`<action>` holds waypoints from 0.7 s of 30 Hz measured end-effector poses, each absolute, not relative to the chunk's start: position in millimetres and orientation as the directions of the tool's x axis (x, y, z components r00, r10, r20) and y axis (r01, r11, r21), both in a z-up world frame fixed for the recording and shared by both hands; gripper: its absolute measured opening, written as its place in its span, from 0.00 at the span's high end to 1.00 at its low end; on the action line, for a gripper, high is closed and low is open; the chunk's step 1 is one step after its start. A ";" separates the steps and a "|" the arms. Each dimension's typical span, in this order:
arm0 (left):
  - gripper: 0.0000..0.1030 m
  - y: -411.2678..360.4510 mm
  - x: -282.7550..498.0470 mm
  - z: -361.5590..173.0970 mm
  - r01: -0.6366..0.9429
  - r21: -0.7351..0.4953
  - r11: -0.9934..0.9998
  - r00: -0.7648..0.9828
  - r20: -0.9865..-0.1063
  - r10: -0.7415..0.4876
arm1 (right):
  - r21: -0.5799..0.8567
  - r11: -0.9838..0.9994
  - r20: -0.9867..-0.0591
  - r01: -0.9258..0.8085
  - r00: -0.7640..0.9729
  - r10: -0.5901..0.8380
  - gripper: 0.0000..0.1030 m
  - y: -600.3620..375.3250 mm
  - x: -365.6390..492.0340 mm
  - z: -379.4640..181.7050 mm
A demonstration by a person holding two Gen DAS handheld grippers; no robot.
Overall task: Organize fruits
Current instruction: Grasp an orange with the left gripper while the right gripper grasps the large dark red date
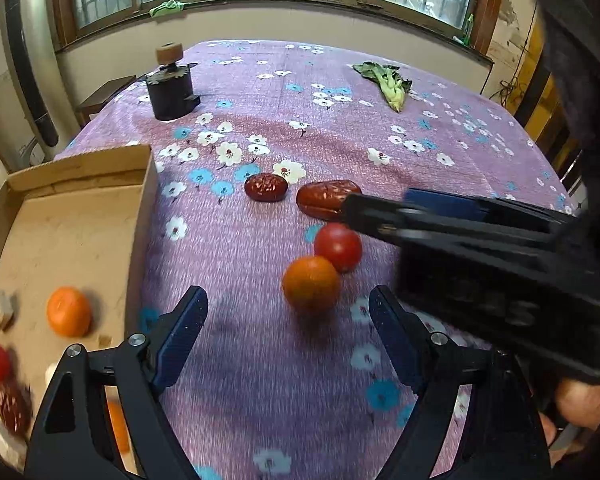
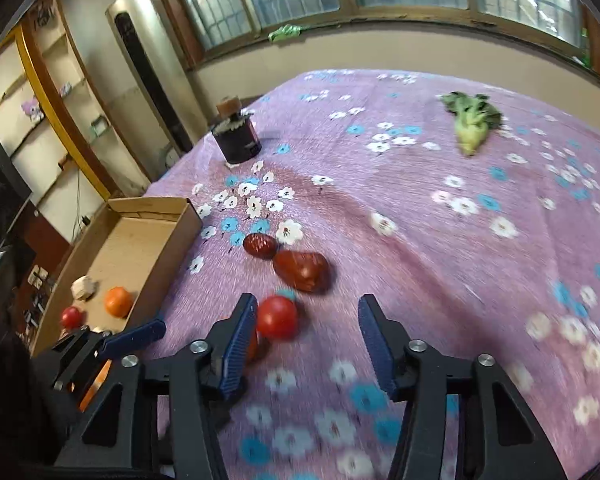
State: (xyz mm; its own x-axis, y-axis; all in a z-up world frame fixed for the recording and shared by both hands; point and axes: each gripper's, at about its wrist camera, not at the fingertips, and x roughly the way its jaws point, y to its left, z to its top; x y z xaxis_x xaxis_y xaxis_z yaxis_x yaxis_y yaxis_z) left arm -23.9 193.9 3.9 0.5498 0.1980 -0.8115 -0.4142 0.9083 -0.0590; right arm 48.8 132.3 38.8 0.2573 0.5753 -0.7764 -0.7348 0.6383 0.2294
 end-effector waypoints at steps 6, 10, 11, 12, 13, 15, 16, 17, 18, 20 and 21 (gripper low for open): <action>0.25 202.4 -11.5 -8.6 -0.394 -0.061 0.917 0.531 -0.829 0.173 | 0.224 0.642 -0.815 -0.733 0.221 0.537 0.57 156.9 68.8 15.9; 0.38 198.9 -5.9 -13.1 -0.367 -0.051 0.929 0.531 -0.832 0.164 | 0.247 0.617 -0.802 -0.747 0.200 0.563 0.64 157.4 71.9 10.4; 0.46 196.0 -4.5 -12.8 -0.361 -0.023 0.932 0.535 -0.824 0.187 | 0.250 0.619 -0.802 -0.744 0.199 0.563 0.64 156.4 72.5 10.8; 0.53 193.7 -3.2 -13.1 -0.351 -0.012 0.936 0.536 -0.822 0.191 | 0.241 0.627 -0.801 -0.741 0.213 0.559 0.65 154.0 71.8 12.1; 0.59 192.2 -2.8 -12.6 -0.341 -0.011 0.940 0.543 -0.818 0.188 | 0.225 0.636 -0.796 -0.738 0.237 0.557 0.65 150.0 70.2 15.0; 0.73 190.8 -3.1 -10.8 -0.324 -0.029 0.946 0.556 -0.814 0.166 | 0.237 0.646 -0.776 -0.726 0.259 0.575 0.65 137.3 67.8 23.2; 0.73 190.3 -3.4 -10.2 -0.323 -0.033 0.946 0.557 -0.815 0.161 | 0.251 0.653 -0.761 -0.715 0.271 0.589 0.65 126.4 65.3 28.6; 0.73 189.7 -3.8 -9.8 -0.323 -0.037 0.946 0.558 -0.814 0.159 | 0.254 0.657 -0.754 -0.710 0.280 0.594 0.65 120.3 64.3 33.0; 0.73 188.9 -5.3 -9.0 -0.323 -0.045 0.945 0.562 -0.813 0.153 | 0.257 0.666 -0.741 -0.700 0.300 0.601 0.65 109.1 61.0 39.3; 0.73 186.3 -10.7 -5.7 -0.323 -0.061 0.944 0.575 -0.806 0.145 | 0.270 0.675 -0.719 -0.687 0.322 0.616 0.65 92.2 56.1 50.4; 0.73 185.3 -12.7 -4.2 -0.324 -0.067 0.944 0.580 -0.802 0.142 | 0.280 0.677 -0.708 -0.681 0.330 0.624 0.65 83.7 53.3 55.5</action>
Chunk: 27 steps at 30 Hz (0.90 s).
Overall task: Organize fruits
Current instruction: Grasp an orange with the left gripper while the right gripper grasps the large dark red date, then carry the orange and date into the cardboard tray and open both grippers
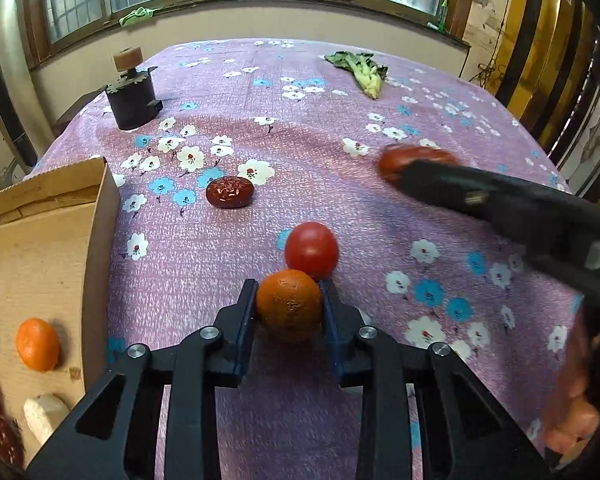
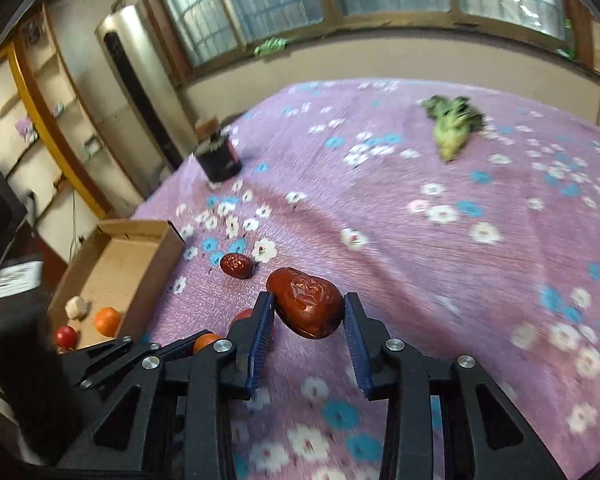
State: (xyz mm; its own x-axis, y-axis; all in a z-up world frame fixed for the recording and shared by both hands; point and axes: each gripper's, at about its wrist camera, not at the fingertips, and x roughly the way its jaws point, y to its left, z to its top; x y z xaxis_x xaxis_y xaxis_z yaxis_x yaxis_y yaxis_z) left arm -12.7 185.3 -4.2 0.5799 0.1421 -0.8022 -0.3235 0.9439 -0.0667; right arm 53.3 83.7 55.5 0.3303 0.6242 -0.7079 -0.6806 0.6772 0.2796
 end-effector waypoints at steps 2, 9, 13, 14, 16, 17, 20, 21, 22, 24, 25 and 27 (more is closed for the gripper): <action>0.73 182.7 -22.4 1.8 -0.319 -0.099 0.943 0.605 -0.787 0.122 | 0.301 0.685 -0.685 -0.663 0.349 0.639 0.65 66.4 47.1 65.5; 0.74 178.6 -56.1 24.7 -0.312 -0.170 0.935 0.662 -0.744 0.086 | 0.387 0.688 -0.625 -0.614 0.374 0.685 0.65 22.2 19.6 82.2; 0.74 177.8 -74.7 37.3 -0.318 -0.175 0.932 0.682 -0.725 0.096 | 0.392 0.680 -0.621 -0.619 0.367 0.692 0.65 14.0 -0.8 85.2; 0.74 177.3 -79.4 39.7 -0.320 -0.173 0.931 0.685 -0.721 0.102 | 0.392 0.678 -0.621 -0.622 0.364 0.694 0.65 13.3 -4.6 85.7; 0.73 176.6 -86.5 43.8 -0.334 -0.160 0.929 0.685 -0.718 0.123 | 0.387 0.672 -0.622 -0.632 0.359 0.696 0.65 13.0 -14.2 87.3; 0.74 176.8 -89.8 45.7 -0.342 -0.148 0.928 0.684 -0.716 0.138 | 0.385 0.668 -0.623 -0.637 0.355 0.697 0.65 13.5 -19.2 87.7; 0.74 179.1 -98.9 49.9 -0.368 -0.118 0.923 0.676 -0.715 0.178 | 0.379 0.659 -0.625 -0.650 0.345 0.700 0.65 13.3 -32.0 88.5; 0.73 179.9 -101.7 51.1 -0.373 -0.112 0.921 0.674 -0.715 0.186 | 0.380 0.655 -0.625 -0.653 0.341 0.702 0.65 13.0 -36.0 88.4; 0.73 180.0 -104.9 52.5 -0.379 -0.106 0.919 0.673 -0.713 0.195 | 0.380 0.651 -0.627 -0.657 0.335 0.704 0.65 13.5 -40.7 88.3; 0.73 181.0 -111.0 55.6 -0.394 -0.085 0.915 0.670 -0.708 0.223 | 0.375 0.649 -0.630 -0.662 0.332 0.702 0.65 14.5 -47.0 88.0; 0.73 181.6 -113.8 56.9 -0.400 -0.077 0.913 0.669 -0.706 0.234 | 0.374 0.648 -0.632 -0.664 0.329 0.702 0.65 15.0 -50.2 88.0; 0.73 183.1 -119.4 59.8 -0.413 -0.066 0.908 0.668 -0.700 0.252 | 0.371 0.643 -0.633 -0.670 0.324 0.703 0.65 15.6 -56.7 89.0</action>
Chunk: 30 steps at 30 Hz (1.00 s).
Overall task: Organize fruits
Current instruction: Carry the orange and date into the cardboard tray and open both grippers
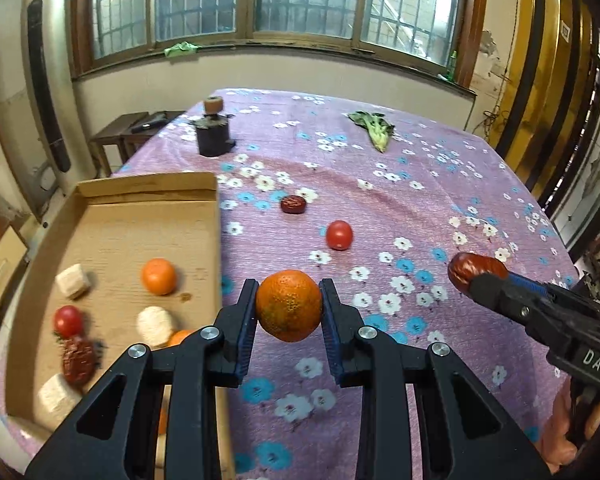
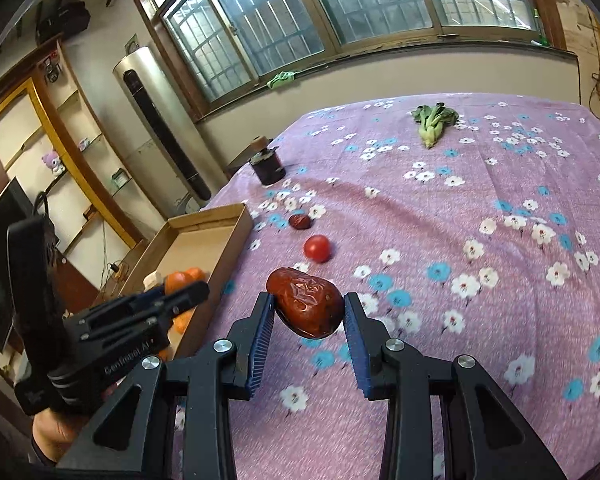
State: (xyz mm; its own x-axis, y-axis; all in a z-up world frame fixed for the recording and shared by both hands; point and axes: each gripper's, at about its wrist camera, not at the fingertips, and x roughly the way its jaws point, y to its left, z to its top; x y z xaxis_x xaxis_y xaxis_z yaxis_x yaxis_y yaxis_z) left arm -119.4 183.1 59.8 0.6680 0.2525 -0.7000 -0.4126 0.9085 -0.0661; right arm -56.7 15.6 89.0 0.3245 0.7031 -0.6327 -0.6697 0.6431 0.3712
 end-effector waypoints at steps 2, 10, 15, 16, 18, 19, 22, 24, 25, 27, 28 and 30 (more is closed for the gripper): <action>0.73 184.8 -125.2 61.9 -0.424 -0.054 0.904 0.667 -0.694 0.272 | 0.363 0.639 -0.632 -0.678 0.325 0.703 0.65 17.4 -63.9 91.6; 0.73 191.1 -146.4 64.5 -0.451 -0.044 0.891 0.665 -0.682 0.303 | 0.343 0.622 -0.632 -0.703 0.317 0.707 0.65 26.5 -85.8 96.8; 0.73 195.7 -154.9 64.6 -0.468 -0.041 0.883 0.664 -0.676 0.320 | 0.336 0.610 -0.634 -0.718 0.307 0.710 0.65 32.1 -95.2 96.9; 0.73 196.5 -156.0 64.2 -0.471 -0.037 0.881 0.662 -0.675 0.326 | 0.336 0.608 -0.634 -0.720 0.305 0.711 0.65 33.1 -97.0 96.5; 0.73 197.9 -158.2 62.9 -0.478 -0.033 0.878 0.659 -0.674 0.334 | 0.333 0.605 -0.637 -0.723 0.301 0.710 0.65 35.4 -99.9 94.8; 0.73 198.7 -159.2 62.4 -0.480 -0.033 0.877 0.659 -0.673 0.335 | 0.332 0.604 -0.638 -0.725 0.299 0.710 0.65 36.2 -101.4 93.8; 0.73 201.2 -163.0 60.6 -0.489 -0.030 0.872 0.656 -0.671 0.344 | 0.330 0.599 -0.644 -0.729 0.291 0.708 0.65 39.1 -104.2 90.0; 0.73 203.7 -164.7 59.5 -0.496 -0.031 0.868 0.653 -0.671 0.350 | 0.328 0.597 -0.647 -0.732 0.287 0.707 0.65 40.6 -106.8 88.2; 0.73 204.8 -166.2 59.2 -0.499 -0.030 0.866 0.652 -0.671 0.352 | 0.329 0.596 -0.648 -0.733 0.284 0.707 0.65 41.8 -107.5 87.1; 0.73 206.9 -167.6 58.3 -0.504 -0.029 0.863 0.649 -0.672 0.356 | 0.330 0.593 -0.650 -0.735 0.278 0.707 0.65 43.5 -107.8 85.6; 0.73 207.6 -168.3 58.1 -0.506 -0.028 0.862 0.648 -0.672 0.359 | 0.331 0.592 -0.650 -0.735 0.277 0.707 0.65 44.3 -108.0 85.1; 0.73 209.1 -169.7 58.0 -0.512 -0.024 0.859 0.645 -0.671 0.366 | 0.332 0.590 -0.650 -0.736 0.274 0.708 0.65 46.1 -108.5 84.4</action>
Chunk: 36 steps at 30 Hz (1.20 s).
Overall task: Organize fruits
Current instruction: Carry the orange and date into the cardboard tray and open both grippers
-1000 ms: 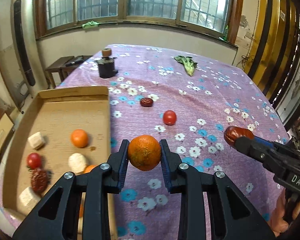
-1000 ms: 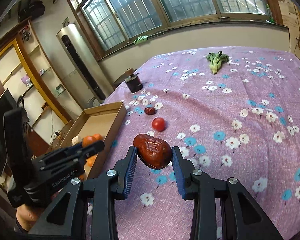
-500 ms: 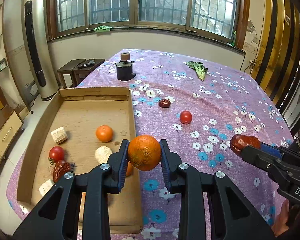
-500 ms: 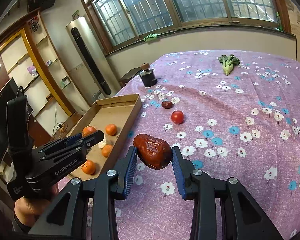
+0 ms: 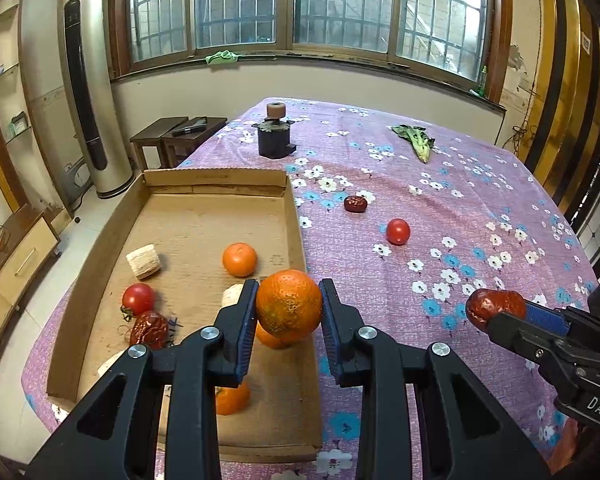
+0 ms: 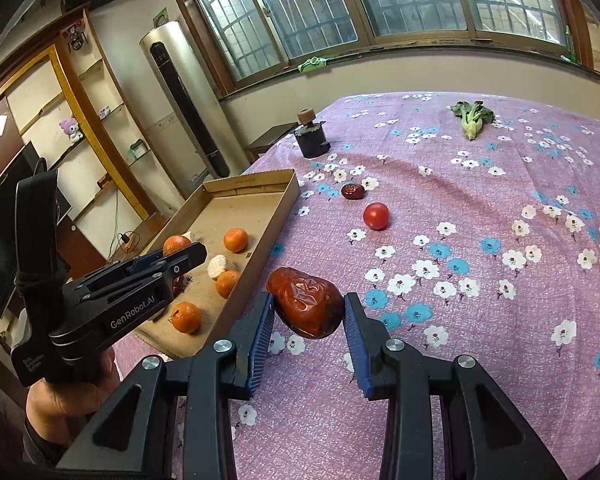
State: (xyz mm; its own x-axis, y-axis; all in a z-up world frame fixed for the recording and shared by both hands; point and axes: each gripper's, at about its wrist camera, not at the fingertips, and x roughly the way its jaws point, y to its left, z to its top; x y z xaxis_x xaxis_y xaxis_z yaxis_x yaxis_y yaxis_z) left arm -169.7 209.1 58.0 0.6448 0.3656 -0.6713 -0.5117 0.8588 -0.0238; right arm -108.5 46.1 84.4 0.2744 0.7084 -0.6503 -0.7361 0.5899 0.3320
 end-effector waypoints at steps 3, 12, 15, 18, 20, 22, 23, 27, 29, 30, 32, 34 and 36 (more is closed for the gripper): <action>0.73 210.9 -171.5 56.8 -0.518 -0.022 0.855 0.641 -0.672 0.371 | 0.335 0.584 -0.651 -0.739 0.267 0.711 0.65 48.5 -109.3 82.7; 0.73 216.7 -172.8 54.2 -0.530 -0.018 0.848 0.629 -0.679 0.379 | 0.338 0.578 -0.654 -0.743 0.255 0.712 0.65 54.7 -110.2 79.6; 0.73 219.1 -174.1 53.1 -0.533 -0.016 0.846 0.625 -0.681 0.381 | 0.338 0.574 -0.656 -0.746 0.250 0.712 0.65 57.8 -110.7 78.7; 0.73 222.1 -175.2 51.6 -0.536 -0.016 0.844 0.621 -0.684 0.382 | 0.338 0.570 -0.660 -0.749 0.243 0.711 0.65 61.8 -112.2 77.1; 0.73 224.5 -176.2 50.5 -0.540 -0.017 0.841 0.619 -0.686 0.383 | 0.340 0.565 -0.662 -0.752 0.235 0.711 0.65 65.2 -112.9 75.9; 0.73 227.4 -176.8 49.5 -0.544 -0.018 0.839 0.615 -0.689 0.384 | 0.338 0.561 -0.665 -0.756 0.230 0.711 0.65 69.3 -113.8 75.0; 0.73 229.2 -177.0 48.8 -0.546 -0.017 0.838 0.612 -0.691 0.385 | 0.336 0.558 -0.666 -0.759 0.228 0.711 0.65 71.8 -114.1 74.8; 0.73 240.1 -178.1 47.3 -0.548 -0.029 0.836 0.610 -0.698 0.376 | 0.334 0.538 -0.667 -0.774 0.210 0.715 0.65 84.9 -114.8 75.7; 0.73 252.1 -178.7 50.1 -0.557 -0.037 0.829 0.608 -0.699 0.377 | 0.323 0.525 -0.668 -0.787 0.204 0.716 0.65 97.0 -114.2 77.5; 0.73 257.8 -179.4 52.1 -0.564 -0.038 0.825 0.607 -0.697 0.382 | 0.321 0.515 -0.666 -0.795 0.197 0.720 0.65 104.4 -113.5 79.1; 0.73 274.2 -181.1 57.6 -0.581 -0.043 0.813 0.603 -0.694 0.394 | 0.320 0.496 -0.658 -0.807 0.188 0.729 0.65 116.9 -111.7 81.6; 0.73 290.2 -180.8 62.7 -0.596 -0.041 0.802 0.596 -0.692 0.408 | 0.316 0.480 -0.652 -0.818 0.181 0.736 0.65 132.4 -110.0 84.1; 0.73 307.3 -177.6 65.8 -0.610 -0.042 0.791 0.587 -0.695 0.416 | 0.322 0.458 -0.646 -0.829 0.161 0.746 0.65 151.4 -106.1 85.8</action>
